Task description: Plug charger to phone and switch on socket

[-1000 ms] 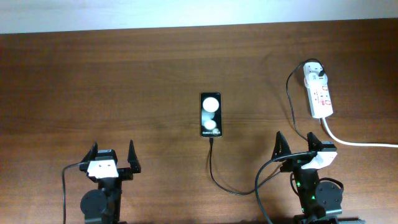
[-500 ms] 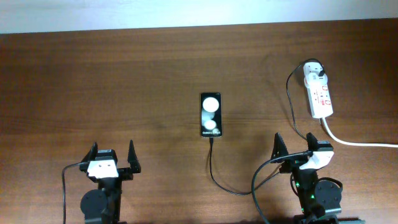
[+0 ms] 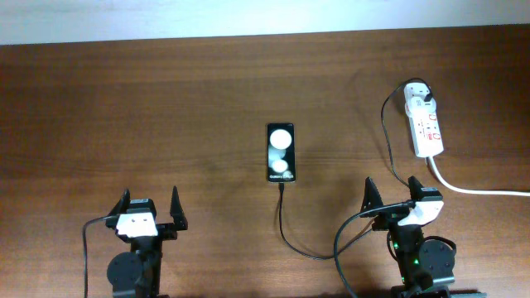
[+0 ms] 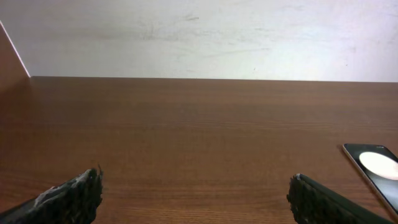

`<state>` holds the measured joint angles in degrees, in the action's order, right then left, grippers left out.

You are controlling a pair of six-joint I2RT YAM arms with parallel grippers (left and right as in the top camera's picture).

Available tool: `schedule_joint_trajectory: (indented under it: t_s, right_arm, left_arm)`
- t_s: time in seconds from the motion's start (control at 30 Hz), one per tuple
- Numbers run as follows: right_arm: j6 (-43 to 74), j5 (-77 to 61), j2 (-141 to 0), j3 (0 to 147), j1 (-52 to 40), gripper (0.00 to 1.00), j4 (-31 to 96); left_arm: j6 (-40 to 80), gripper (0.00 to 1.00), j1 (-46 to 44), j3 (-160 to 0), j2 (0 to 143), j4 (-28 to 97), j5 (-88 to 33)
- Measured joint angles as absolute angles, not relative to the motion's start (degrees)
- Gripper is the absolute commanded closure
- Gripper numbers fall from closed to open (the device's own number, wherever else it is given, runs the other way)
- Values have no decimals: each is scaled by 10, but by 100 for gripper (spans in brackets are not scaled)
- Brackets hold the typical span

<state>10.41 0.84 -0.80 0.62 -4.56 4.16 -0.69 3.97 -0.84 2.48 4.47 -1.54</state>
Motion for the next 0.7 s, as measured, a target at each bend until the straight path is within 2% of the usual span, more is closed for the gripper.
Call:
schedule_joint_trajectory:
  t_s: [0.2, 0.7]
  right_arm:
    - [14, 8, -8, 6, -46, 1, 42]
    - [8, 8, -8, 6, -46, 1, 42]
  left_arm:
    - [-7, 1, 40, -8, 25, 45, -15]
    - [-7, 1, 40, -8, 25, 45, -15]
